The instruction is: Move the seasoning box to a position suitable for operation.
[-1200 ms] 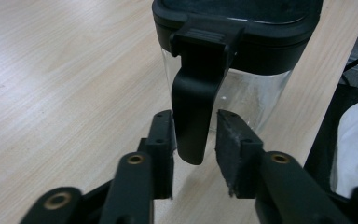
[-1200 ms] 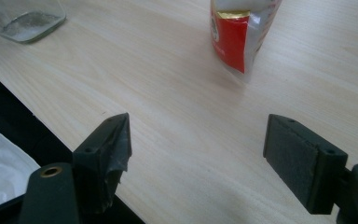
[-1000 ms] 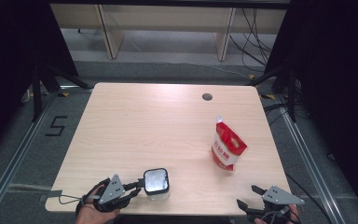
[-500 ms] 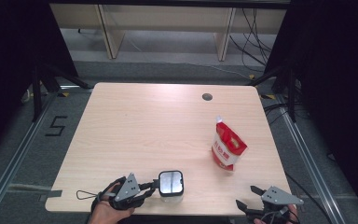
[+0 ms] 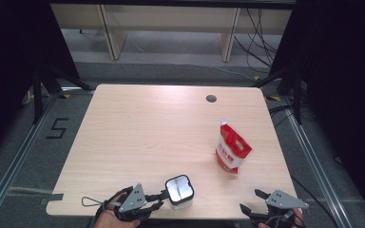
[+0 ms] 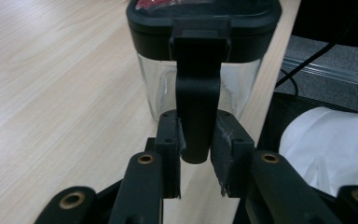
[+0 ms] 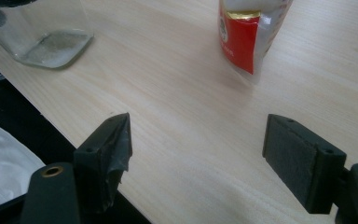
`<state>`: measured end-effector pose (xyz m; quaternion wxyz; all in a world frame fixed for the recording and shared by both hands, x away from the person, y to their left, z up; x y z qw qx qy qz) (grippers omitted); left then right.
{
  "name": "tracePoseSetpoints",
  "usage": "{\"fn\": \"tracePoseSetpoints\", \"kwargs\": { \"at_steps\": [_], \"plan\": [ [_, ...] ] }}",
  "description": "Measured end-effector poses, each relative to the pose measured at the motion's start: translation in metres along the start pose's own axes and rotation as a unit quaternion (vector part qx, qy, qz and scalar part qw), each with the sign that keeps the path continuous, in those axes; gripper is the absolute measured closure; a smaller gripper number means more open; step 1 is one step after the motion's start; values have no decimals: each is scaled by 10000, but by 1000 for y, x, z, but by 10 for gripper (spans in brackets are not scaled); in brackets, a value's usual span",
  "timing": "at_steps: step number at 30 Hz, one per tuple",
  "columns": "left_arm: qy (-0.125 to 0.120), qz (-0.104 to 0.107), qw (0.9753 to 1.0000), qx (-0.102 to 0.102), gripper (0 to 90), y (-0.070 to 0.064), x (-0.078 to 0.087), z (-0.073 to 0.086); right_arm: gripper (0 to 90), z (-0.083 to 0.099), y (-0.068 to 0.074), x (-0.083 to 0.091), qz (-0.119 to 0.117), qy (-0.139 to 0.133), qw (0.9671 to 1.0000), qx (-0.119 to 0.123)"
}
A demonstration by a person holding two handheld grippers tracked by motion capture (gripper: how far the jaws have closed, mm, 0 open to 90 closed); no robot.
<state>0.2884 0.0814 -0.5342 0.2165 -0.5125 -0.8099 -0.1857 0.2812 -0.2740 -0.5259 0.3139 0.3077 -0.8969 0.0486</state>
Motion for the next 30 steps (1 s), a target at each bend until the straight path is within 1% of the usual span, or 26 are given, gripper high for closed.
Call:
{"fn": "tracePoseSetpoints", "kwargs": {
  "at_steps": [1, 2, 3, 6, 7, 8, 9, 11, 12, 13, 14, 15, 16, 17, 18, 19, 20, 21, 22, 23, 24, 25, 26, 28, 29, 30],
  "plan": [
    [35, 46, 10000, 14, 723, -2, -2, -1, 250, 0, 1, 0, -9, 32, 10000, -28],
    [35, 46, 10000, 14, 723, -2, -2, -1, 250, 0, 2, 0, 12, -12, 10000, -74],
    [48, 38, 10000, -35, 725, -1, -2, -2, 251, 0, 3, 0, 8, 3, 9999, -110],
    [92, -14, 10000, -33, 727, -1, -5, -3, 251, 0, 3, 0, 2, -8, 10000, -92],
    [88, 15, 10000, -25, 728, -1, -6, -4, 251, 0, 3, 0, -2, 7, 9999, -112],
    [55, 15, 10000, -12, 729, -1, -10, -7, 250, 1, 4, 0, -29, 73, 9998, -188],
    [55, 15, 10000, -12, 729, -1, -10, -7, 250, 1, 4, 0, -21, 40, 9999, -147],
    [82, 35, 10000, -10, 730, -2, -13, -9, 251, 1, 4, -1, -41, 43, 9998, -165],
    [90, -7, 10000, -16, 730, -1, -14, -10, 251, 1, 4, 0, -50, 59, 9998, -188],
    [92, 7, 9999, -46, 731, -1, -15, -11, 251, 1, 4, 0, -25, 77, 9998, -199],
    [124, 13, 9999, -78, 731, -1, -16, -11, 250, 1, 4, 0, 2, 82, 9998, -169],
    [82, 45, 9999, -69, 731, -1, -18, -13, 250, 1, 4, -1, -51, 66, 9998, -160],
    [134, 48, 9998, -112, 732, 0, -20, -14, 250, 0, 3, -1, -37, 25, 10000, -52],
    [134, 48, 9998, -112, 732, 0, -20, -14, 250, 0, 3, -2, -71, 33, 10000, -51],
    [110, -3, 9999, -95, 732, 1, -22, -15, 251, 0, 2, -2, -44, 0, 10000, -14],
    [108, 32, 9999, -72, 732, 2, -23, -16, 251, 0, 2, -2, -44, 0, 10000, -14],
    [104, -25, 9999, -111, 732, 5, -25, -17, 251, 0, 3, -2, -57, 9, 10000, 3],
    [43, -67, 10000, -47, 733, 6, -27, -18, 251, 0, 2, -1, -26, 2, 10000, 28],
    [43, -67, 10000, -47, 734, 6, -27, -18, 251, 0, 2, -1, -26, 2, 10000, 28],
    [121, -70, 9999, -96, 734, 9, -27, -18, 250, 0, 4, -1, -18, 23, 10000, -93],
    [123, -92, 9998, -85, 734, 10, -28, -19, 251, 0, 4, -1, -25, 22, 10000, -80],
    [125, -57, 9999, -77, 735, 11, -29, -19, 253, 0, 4, -1, -33, 21, 10000, -86],
    [76, -68, 9999, -88, 735, 14, -32, -21, 267, -1, 4, -2, -112, 1, 9999, -7],
    [103, -84, 9999, -66, 736, 15, -33, -22, 267, 0, 5, -2, -91, 52, 9999, -22],
    [108, -18, 9999, -105, 736, 19, -36, -23, 267, -1, 4, -3, -107, 4, 9999, 45],
    [108, -18, 9999, -105, 736, 19, -36, -23, 267, -1, 4, -3, -107, 4, 9999, 45]
  ]
}}
Point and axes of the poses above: each handheld gripper's, and its own axes: x roughly backward along the jaws, z roughly out of its underside, y roughly to its left, the point moved 6 cm from there along -x, roughly forward along the jaws, and after that the axes turned 5 degrees about -x, right-handed, at the moved point
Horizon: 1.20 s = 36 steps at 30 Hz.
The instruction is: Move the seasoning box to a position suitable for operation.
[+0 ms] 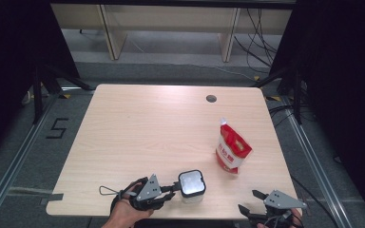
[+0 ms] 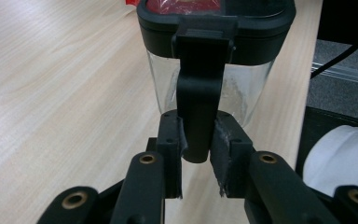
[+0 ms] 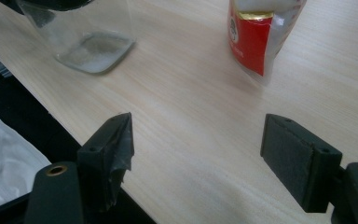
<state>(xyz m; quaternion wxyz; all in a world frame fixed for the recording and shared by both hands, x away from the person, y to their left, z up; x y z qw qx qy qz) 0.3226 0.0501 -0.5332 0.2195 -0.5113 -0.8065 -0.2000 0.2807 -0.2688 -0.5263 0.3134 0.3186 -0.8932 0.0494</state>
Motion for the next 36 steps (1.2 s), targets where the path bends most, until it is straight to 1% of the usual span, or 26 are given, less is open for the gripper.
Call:
{"fn": "tracePoseSetpoints", "kwargs": {
  "at_steps": [1, 2, 3, 4, 7, 8, 9, 10, 11, 13, 15, 17, 18, 19, 20, 21, 23, 24, 26, 28, 29, 30, 33, 34, 35, 36],
  "plan": [
    [-32, -2, 10000, -74, 737, 4, -2, -1, 267, 0, 1, 0, 14, 3, 10000, 34],
    [-32, -2, 10000, -74, 737, 4, -2, -1, 267, 0, 2, 0, -8, 13, 10000, -26],
    [-9, 13, 10000, 9, 737, 5, -2, -1, 267, 0, 2, 0, -8, 13, 10000, -26],
    [7, -16, 10000, -15, 737, 9, -2, -1, 267, 0, 1, 0, -8, -4, 10000, 32],
    [-54, -73, 10000, 6, 740, 12, -2, 0, 267, 0, 0, 0, -8, -2, 10000, 33],
    [0, -74, 10000, 3, 740, 15, -1, 1, 267, 0, 0, 0, -8, -2, 10000, 33],
    [-57, -118, 9999, 55, 742, 16, -2, 1, 267, 0, 0, 0, 7, -11, 10000, 33],
    [-84, -124, 9999, 4, 744, 18, -2, 1, 267, 0, 1, 0, 9, 19, 10000, 33],
    [-33, -94, 9999, 80, 746, 19, -1, 2, 267, 0, 1, 0, -7, 33, 10000, 58],
    [-37, -110, 9999, 61, 747, 20, -1, 2, 267, 0, 3, 0, -18, 67, 10000, -22],
    [-14, -88, 9999, 54, 746, 20, -1, 2, 267, 0, 2, 0, 1, 60, 10000, -21],
    [21, -152, 9999, 22, 746, 22, 0, 2, 267, 0, 3, -1, -45, 55, 10000, -23],
    [-9, -137, 9999, 44, 746, 22, 0, 2, 267, 0, 2, -2, -53, 27, 10000, 69],
    [8, -107, 9999, 92, 747, 22, 0, 3, 267, 0, 2, -1, -87, 40, 9999, 34],
    [43, -131, 9999, 29, 747, 24, 1, 4, 267, 0, 2, -1, -69, 41, 9999, 62],
    [21, -138, 9999, 67, 747, 25, 2, 4, 267, 1, 3, 0, -24, 65, 10000, -7],
    [-28, -120, 9998, 133, 742, 25, 2, 5, 267, 0, 0, -1, -10, 32, 9999, 126],
    [-10, -111, 9998, 186, 736, 25, 4, 5, 267, 1, 1, -1, -72, 23, 9999, 83],
    [-77, -101, 9998, 182, 698, 27, 7, 3, 267, 2, 1, -2, -96, 70, 9999, 78],
    [-59, -84, 9998, 163, 671, 28, 10, 3, 267, 2, 1, -1, -69, 56, 10000, 35],
    [-156, -91, 9997, 160, 650, 28, 14, 2, 267, 2, 1, 0, -92, 74, 9999, -4],
    [-156, -91, 9997, 160, 633, 28, 14, 2, 267, 2, 1, 0, -92, 74, 9999, -4],
    [-196, -24, 9996, 209, 605, 28, 21, 0, 265, 3, 1, -1, -171, 47, 9998, 22],
    [-228, -66, 9995, 215, 588, 28, 23, -2, 265, 2, 1, -1, -170, 21, 9999, 23],
    [-259, -61, 9992, 305, 569, 28, 25, -3, 265, 2, 2, 0, -129, 64, 9999, 2],
    [-299, -47, 9991, 294, 542, 29, 27, -5, 265, 3, 3, 0, -116, 40, 9999, -30]
  ]
}}
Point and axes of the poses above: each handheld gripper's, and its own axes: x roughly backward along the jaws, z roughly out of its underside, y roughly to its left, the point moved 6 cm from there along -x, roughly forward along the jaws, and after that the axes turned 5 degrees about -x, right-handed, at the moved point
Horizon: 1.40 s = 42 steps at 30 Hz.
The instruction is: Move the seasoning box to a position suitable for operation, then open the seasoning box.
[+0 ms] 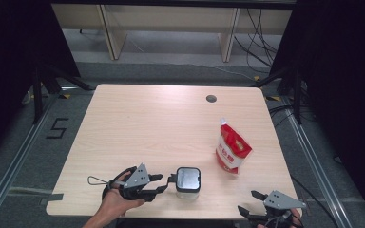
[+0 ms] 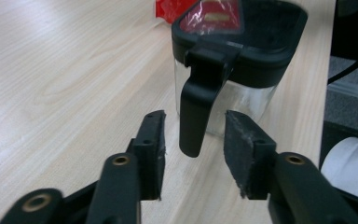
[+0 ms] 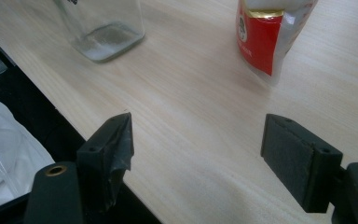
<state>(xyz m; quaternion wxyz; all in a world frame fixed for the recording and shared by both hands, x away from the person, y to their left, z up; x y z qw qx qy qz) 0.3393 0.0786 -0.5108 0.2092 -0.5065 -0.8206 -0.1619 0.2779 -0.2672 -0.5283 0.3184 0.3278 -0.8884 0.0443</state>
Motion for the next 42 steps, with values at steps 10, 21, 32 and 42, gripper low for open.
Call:
{"fn": "tracePoseSetpoints", "kwargs": {
  "at_steps": [10, 21, 32, 42],
  "plan": [
    [-7, -324, 9991, 266, 377, 4, 9, -9, 256, 0, -1, -1, -36, 13, 9999, 168],
    [-509, -283, 9976, 383, 483, 7, 21, -30, 251, 0, 3, 0, -54, 15, 9999, -114],
    [-745, -152, 9970, 145, 796, -5, 11, -42, 268, -5, 6, -2, -130, -113, 9998, 76],
    [-651, -140, 9977, 136, 841, -3, -4, -38, 375, -8, 15, -5, -272, -107, 9991, 293]
  ]
}}
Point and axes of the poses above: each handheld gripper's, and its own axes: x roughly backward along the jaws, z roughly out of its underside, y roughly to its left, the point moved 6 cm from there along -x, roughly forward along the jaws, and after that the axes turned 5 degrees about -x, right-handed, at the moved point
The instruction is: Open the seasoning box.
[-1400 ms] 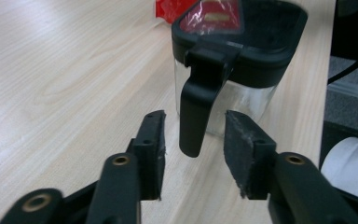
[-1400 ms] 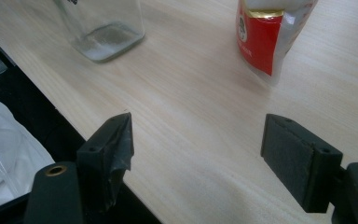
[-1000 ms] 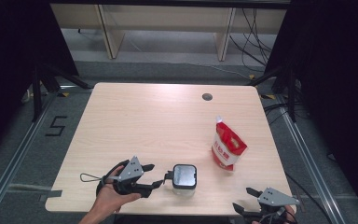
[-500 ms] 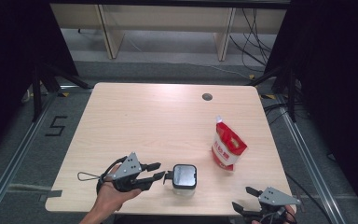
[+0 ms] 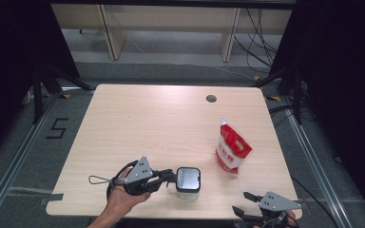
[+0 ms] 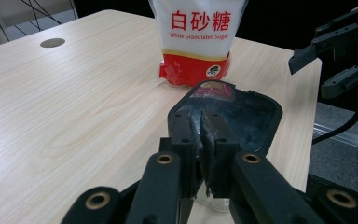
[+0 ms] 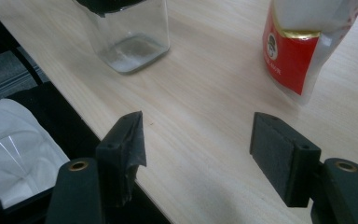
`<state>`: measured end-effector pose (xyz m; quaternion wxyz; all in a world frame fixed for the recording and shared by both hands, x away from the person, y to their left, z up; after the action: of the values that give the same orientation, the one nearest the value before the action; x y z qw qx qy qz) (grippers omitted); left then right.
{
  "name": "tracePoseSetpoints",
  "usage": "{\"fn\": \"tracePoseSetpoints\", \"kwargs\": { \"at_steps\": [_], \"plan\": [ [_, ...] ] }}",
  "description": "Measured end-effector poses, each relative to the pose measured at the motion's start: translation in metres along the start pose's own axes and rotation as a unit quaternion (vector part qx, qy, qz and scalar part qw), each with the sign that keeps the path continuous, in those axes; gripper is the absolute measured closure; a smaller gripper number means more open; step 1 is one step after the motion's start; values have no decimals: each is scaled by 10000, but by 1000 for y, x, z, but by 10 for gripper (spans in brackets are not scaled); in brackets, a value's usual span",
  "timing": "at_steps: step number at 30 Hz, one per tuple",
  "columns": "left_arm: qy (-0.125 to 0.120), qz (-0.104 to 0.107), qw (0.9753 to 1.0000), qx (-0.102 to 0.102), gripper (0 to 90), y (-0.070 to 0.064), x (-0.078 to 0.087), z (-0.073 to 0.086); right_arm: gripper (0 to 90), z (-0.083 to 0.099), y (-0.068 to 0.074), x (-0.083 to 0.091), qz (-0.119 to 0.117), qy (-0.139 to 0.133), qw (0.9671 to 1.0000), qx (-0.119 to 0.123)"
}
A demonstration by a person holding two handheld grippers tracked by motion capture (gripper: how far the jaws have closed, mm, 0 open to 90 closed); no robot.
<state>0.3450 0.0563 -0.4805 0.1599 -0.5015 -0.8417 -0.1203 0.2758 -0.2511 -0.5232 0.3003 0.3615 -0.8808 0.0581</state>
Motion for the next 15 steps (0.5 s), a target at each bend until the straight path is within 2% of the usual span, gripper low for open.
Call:
{"fn": "tracePoseSetpoints", "kwargs": {
  "at_steps": [1, 4, 7, 9, 10, 15],
  "plan": [
    [31, -26, 10000, 41, 848, 0, -1, 1, 392, -1, 2, 0, -20, -9, 10000, -6],
    [93, -23, 9999, -60, 857, 1, -4, 2, 402, -1, 2, 0, -1, -26, 10000, -22],
    [70, -9, 10000, 16, 870, 0, -5, 4, 403, 0, 5, 1, -21, 27, 9999, -112],
    [71, 9, 10000, -51, 885, 2, -5, 4, 406, -1, 5, 0, -6, -22, 10000, -63],
    [85, 36, 9999, -116, 890, 3, -4, 5, 407, -2, 3, -2, -68, -64, 9999, 105],
    [70, 14, 9999, -93, 892, 3, -4, 5, 406, -3, 3, -1, 29, -71, 9999, 131]
  ]
}}
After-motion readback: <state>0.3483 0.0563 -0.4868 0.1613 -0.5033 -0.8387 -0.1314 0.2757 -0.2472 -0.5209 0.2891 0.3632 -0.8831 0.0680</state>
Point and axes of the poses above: each handheld gripper's, and its own axes: x roughly backward along the jaws, z roughly out of its underside, y roughly to its left, the point moved 6 cm from there along -x, roughly forward along the jaws, and after that the axes turned 5 degrees about -x, right-handed, at the moved point
